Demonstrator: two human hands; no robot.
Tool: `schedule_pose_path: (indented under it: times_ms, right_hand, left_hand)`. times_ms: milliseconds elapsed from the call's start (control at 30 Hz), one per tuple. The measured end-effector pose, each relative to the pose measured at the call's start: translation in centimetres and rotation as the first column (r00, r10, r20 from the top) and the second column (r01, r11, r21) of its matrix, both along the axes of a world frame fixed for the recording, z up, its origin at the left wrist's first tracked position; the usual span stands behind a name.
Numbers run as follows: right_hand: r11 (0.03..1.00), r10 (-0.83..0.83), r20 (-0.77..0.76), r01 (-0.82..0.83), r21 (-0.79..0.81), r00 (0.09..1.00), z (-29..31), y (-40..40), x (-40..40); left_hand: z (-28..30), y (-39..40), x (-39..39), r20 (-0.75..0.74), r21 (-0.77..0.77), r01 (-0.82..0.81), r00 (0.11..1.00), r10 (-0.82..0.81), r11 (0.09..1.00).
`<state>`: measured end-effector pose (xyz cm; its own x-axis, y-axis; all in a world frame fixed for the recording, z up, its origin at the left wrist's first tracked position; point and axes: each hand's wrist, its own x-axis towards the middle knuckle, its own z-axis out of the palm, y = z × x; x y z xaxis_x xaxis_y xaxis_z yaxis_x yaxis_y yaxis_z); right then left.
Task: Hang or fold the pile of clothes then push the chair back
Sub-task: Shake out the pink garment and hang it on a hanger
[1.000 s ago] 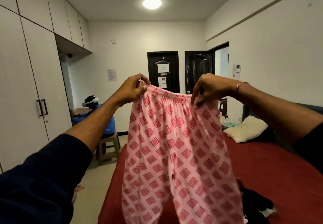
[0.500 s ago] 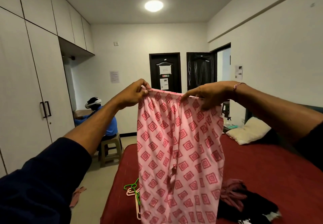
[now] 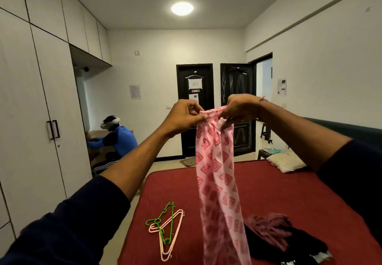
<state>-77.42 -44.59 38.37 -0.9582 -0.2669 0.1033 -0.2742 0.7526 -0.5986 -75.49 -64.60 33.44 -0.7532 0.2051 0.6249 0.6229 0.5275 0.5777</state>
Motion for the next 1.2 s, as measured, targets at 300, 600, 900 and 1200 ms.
schedule_pose_path:
  times_ms: [300,600,900,1200]
  right_hand:
    - [0.994,-0.110,-0.024,0.110,-0.016,0.994,0.0,-1.5,0.3]
    - [0.987,-0.134,-0.102,0.124,-0.104,0.986,-1.5,-0.9,-0.3]
    - [0.957,0.112,-0.533,0.054,0.286,0.838,-4.4,2.4,-1.5]
    - [0.971,0.199,-0.534,-0.238,-0.004,0.821,-5.0,3.2,-2.0]
  left_hand:
    - [-1.2,1.6,-0.4,-0.056,0.052,0.020,0.998,-0.017,0.998]
    - [-1.3,1.5,-1.0,-0.178,-0.082,-0.079,0.982,0.063,0.994]
    - [-0.9,-2.2,-1.6,-0.124,-0.098,-0.171,0.980,0.158,0.980]
    - [-1.2,-3.1,-1.0,0.029,0.015,-0.167,0.986,0.166,0.986]
